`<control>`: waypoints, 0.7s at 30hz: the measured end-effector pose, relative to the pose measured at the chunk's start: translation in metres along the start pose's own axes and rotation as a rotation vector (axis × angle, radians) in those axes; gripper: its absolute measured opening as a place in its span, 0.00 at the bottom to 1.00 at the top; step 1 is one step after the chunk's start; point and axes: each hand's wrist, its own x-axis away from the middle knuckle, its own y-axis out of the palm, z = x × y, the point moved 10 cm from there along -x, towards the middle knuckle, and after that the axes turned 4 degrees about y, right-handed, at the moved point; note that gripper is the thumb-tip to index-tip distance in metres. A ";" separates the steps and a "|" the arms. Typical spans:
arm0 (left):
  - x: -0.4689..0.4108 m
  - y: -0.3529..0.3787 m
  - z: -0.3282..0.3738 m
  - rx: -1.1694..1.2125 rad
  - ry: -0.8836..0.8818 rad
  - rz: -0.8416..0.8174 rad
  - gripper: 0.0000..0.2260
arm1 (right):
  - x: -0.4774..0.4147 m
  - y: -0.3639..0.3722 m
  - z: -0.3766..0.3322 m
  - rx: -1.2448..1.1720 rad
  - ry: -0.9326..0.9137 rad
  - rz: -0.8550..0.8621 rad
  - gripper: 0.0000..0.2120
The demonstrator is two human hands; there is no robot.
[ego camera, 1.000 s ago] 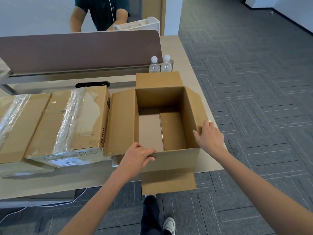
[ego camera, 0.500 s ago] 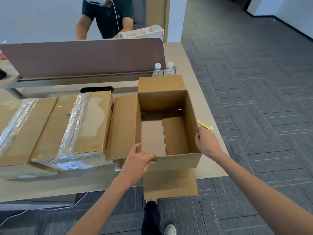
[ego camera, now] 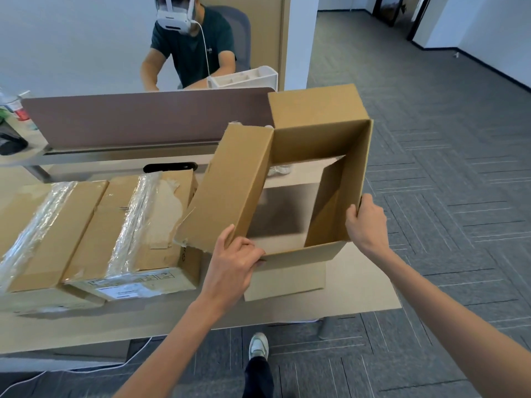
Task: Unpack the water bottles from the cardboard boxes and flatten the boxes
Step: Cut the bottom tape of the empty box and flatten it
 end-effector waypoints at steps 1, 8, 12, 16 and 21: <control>-0.002 -0.002 0.001 -0.020 0.006 -0.001 0.06 | 0.000 -0.004 0.001 -0.019 0.011 0.006 0.07; -0.004 -0.014 0.007 -0.067 -0.002 0.000 0.09 | 0.002 -0.021 0.010 -0.155 0.104 0.022 0.07; -0.004 -0.022 0.008 -0.069 0.003 0.022 0.15 | 0.002 -0.029 0.016 -0.264 0.181 0.016 0.08; -0.001 -0.025 0.017 -0.057 0.077 0.049 0.32 | 0.004 -0.033 0.019 -0.355 0.235 -0.003 0.10; 0.001 -0.025 0.003 0.010 -0.024 0.042 0.40 | 0.006 -0.034 0.019 -0.366 0.255 -0.021 0.12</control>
